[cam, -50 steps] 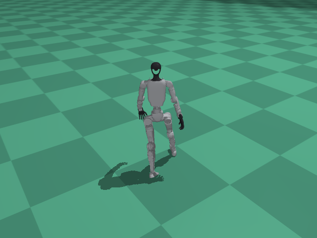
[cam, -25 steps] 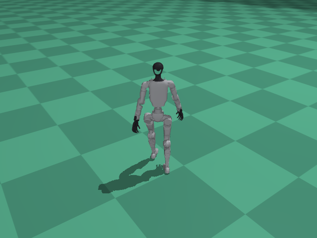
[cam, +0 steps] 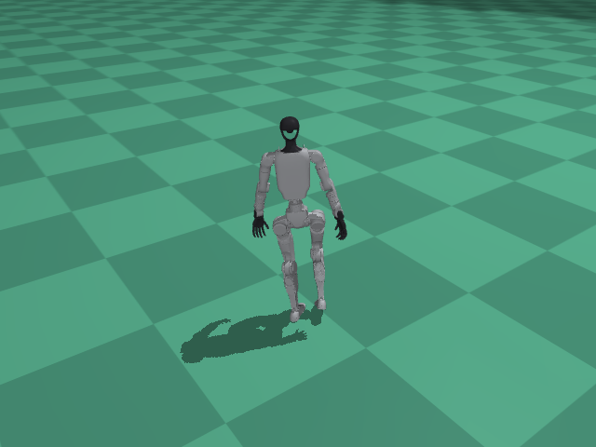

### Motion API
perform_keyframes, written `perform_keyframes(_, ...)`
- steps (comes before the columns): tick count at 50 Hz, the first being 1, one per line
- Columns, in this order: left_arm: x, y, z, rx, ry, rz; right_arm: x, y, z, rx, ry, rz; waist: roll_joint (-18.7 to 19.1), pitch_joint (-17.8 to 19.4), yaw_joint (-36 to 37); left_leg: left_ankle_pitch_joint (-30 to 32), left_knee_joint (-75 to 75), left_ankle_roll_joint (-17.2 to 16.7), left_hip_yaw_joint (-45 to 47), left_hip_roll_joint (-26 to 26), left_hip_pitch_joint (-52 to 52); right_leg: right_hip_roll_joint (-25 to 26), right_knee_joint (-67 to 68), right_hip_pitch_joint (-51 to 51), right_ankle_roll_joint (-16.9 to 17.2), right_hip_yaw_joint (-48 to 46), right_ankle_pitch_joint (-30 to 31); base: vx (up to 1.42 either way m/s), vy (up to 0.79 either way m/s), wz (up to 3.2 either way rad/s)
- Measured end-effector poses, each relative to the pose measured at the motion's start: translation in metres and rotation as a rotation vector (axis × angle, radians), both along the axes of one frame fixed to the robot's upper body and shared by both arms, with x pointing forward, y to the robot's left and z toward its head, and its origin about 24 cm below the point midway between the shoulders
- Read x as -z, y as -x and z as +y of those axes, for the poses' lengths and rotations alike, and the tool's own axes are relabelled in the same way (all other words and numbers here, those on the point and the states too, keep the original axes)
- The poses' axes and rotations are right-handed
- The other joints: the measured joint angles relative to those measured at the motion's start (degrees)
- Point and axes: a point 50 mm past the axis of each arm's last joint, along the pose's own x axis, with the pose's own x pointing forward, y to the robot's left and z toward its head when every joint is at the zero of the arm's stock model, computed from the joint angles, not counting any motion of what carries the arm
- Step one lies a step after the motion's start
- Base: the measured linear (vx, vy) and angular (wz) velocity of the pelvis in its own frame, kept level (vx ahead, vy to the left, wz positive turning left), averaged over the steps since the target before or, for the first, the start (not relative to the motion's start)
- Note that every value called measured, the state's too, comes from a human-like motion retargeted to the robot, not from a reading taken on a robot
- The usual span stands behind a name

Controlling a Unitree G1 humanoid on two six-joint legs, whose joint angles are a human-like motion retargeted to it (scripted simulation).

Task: Stand up

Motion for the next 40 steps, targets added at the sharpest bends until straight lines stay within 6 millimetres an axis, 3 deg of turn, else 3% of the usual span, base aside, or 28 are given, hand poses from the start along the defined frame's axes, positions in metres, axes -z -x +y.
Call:
perform_keyframes(3, -0.008, -0.038, -0.015, 0.088, 0.058, -0.132, -0.001, 0.022, 0.001, 0.045, 0.002, 0.057, -1.3, 0.4, -2.4, -0.7, -1.2, -0.5, 0.2, -1.1, 4.5, -5.0, -14.6, -1.9, 4.3, 2.5, 0.3, 0.59, 0.12, 0.71)
perform_keyframes(6, -0.018, -0.066, -0.026, 0.152, 0.095, -0.242, -0.002, 0.037, 0.006, 0.072, -0.01, 0.108, -2.6, 2.2, -3.9, -2.9, -0.2, -2.8, -1.0, -0.8, 10.3, -8.2, -31.7, -1.2, 5.2, 3.7, 2.9, 0.89, -0.1, 0.62)
perform_keyframes(10, -0.028, -0.087, -0.037, 0.205, 0.131, -0.35, -0.002, 0.04, 0.008, 0.092, -0.017, 0.125, -2.8, 3.7, -4.2, -2.6, 1.6, -7.6, -3.1, 0.5, 16.1, -8.1, -42.7, -1.6, 5.2, 2.2, 3.6, 0.83, -0.07, 0.33)
perform_keyframes(12, -0.026, -0.085, -0.041, 0.222, 0.144, -0.352, -0.002, 0.041, 0.007, 0.1, -0.016, 0.124, -2.9, 3.0, -5.0, 1.2, 3.1, -9.4, -4.4, -1.5, 16.9, -11.7, -42.0, -1.3, 5.2, -2.3, 5.0, 0.63, 0.39, 0.43)
perform_keyframes(15, -0.018, -0.067, -0.043, 0.222, 0.149, -0.311, -0.002, 0.035, 0.005, 0.097, -0.007, 0.103, -3.6, 1.4, -6.5, 10.5, 5.5, -14.2, -6.3, -4.6, 17.4, -14.1, -39.6, -0.8, 4.4, 4.1, 6.6, 0.92, 0.36, 0.48)
perform_keyframes(17, -0.01, -0.049, -0.042, 0.201, 0.14, -0.261, -0.002, 0.02, 0.0, 0.089, -0.002, 0.071, -3.4, 1.0, -6.3, 19.6, 10.2, -16.4, -2.5, -7.5, 16.8, -14.9, -35.0, -1.7, 3.3, 6.6, 3.5, 0.73, 0.59, 0.09)
perform_keyframes(20, -0.002, -0.023, -0.029, 0.151, 0.091, -0.168, -0.001, -0.01, -0.004, 0.077, 0.003, -0.011, -4.1, 1.7, -7.5, 30.3, 25.9, -16.4, 11.0, -10.3, 10.2, -19.9, -30.4, -0.8, 2.7, 4.5, -0.9, 0.84, 0.7, 0.57)
perform_keyframes(22, 0.002, -0.003, -0.016, 0.125, 0.047, -0.073, -0.001, -0.027, -0.003, 0.073, 0.002, -0.071, -6.9, 1.5, -7.5, 33.4, 35.4, -16.4, 17.8, -9.8, 3.9, -22.7, -29.9, 1.1, 1.8, 5.1, -3.5, 0.54, 0.09, 0.68)
perform_keyframes(23, 0.003, 0.008, -0.008, 0.111, 0.021, -0.024, -0.001, -0.035, -0.002, 0.068, -0.002, -0.098, -7.4, 1.5, -7.7, 33.7, 39.0, -16.4, 18.2, -9.7, 1.4, -22.4, -29.6, 2.3, 0.6, 4.5, -4.4, 0.58, -0.22, 0.58)
perform_keyframes(25, 0.005, 0.032, 0.003, 0.065, -0.026, 0.055, -0.001, -0.052, -0.002, 0.043, -0.006, -0.142, -8.4, 2.0, -7.8, 28.0, 43.5, -16.4, 17.1, -9.0, -2.7, -21.8, -30.4, 5.5, -2.1, 2.4, -5.6, 0.79, -0.43, 0.25)
perform_keyframes(30, 0.008, 0.093, 0.014, -0.144, -0.063, 0.149, -0.01, -0.095, -0.011, -0.083, 0.038, -0.234, -8.6, 3.2, -4.0, 18.5, 37.3, -16.4, 10.0, -12.5, -10.3, -17.2, -33.0, 13.3, -6.5, 4.3, -8.4, 0.62, -0.18, -0.6)
perform_keyframes(31, 0.007, 0.105, 0.015, -0.185, -0.063, 0.166, -0.011, -0.101, -0.01, -0.104, 0.045, -0.255, -8.4, 3.0, -2.8, 17.1, 34.1, -16.4, 8.3, -11.2, -12.0, -15.2, -34.3, 14.4, -8.2, 4.2, -8.1, 0.66, -0.29, -0.84)
perform_keyframes(33, 0.006, 0.125, 0.018, -0.262, -0.065, 0.195, -0.014, -0.116, -0.009, -0.14, 0.056, -0.305, -7.9, 2.8, -0.8, 15.1, 26.9, -13.9, 6.5, -8.7, -15.1, -12.0, -36.2, 16.8, -10.6, 4.1, -7.9, 0.58, -0.19, -0.68)
perform_keyframes(37, 0.003, 0.153, 0.018, -0.391, -0.079, 0.243, -0.022, -0.14, -0.009, -0.185, 0.073, -0.396, -6.0, 3.4, 1.1, 14.9, 7.1, -3.5, 6.0, -4.1, -17.7, -8.2, -37.1, 21.1, -12.7, 4.8, -9.6, 0.55, 0.11, -0.37)
perform_keyframes(40, 0.001, 0.17, 0.016, -0.46, -0.095, 0.28, -0.024, -0.147, -0.007, -0.192, 0.07, -0.43, -6.2, 3.2, 1.3, 14.1, -6.4, 5.1, 4.9, -4.3, -18.7, -7.3, -37.3, 24.4, -13.5, 4.9, -10.8, 0.58, 0.18, -0.16)
